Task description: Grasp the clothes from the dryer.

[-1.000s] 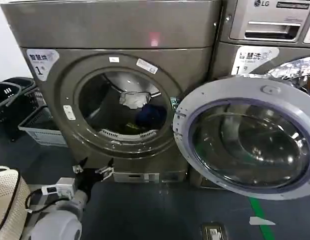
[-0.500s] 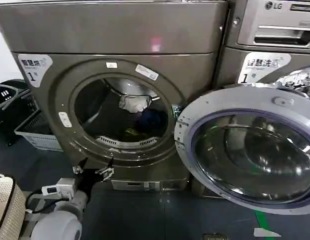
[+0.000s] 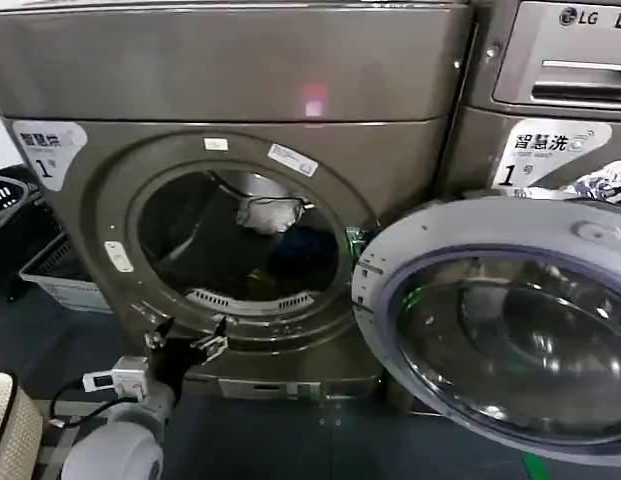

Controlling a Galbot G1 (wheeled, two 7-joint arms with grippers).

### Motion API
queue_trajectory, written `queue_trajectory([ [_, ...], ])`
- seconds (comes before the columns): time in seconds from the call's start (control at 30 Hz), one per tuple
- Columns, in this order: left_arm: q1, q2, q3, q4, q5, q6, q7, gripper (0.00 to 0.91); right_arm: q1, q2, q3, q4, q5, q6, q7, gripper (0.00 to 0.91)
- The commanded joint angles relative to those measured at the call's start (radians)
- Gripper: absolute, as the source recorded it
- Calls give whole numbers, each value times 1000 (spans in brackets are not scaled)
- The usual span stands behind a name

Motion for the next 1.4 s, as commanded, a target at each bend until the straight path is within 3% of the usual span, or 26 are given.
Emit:
queue_trajectory([
  [0.03, 0, 4, 1, 1, -1, 49, -1, 907, 1, 0, -4, 4, 0, 0, 0, 907],
  [1.1, -6, -8, 8, 4, 34, 49, 5, 907, 0, 10, -14, 11, -3, 10, -5, 907],
  [1.4, -115, -28, 30, 102, 60, 49, 17, 907, 0, 12, -13, 21, -3, 10, -3, 907],
])
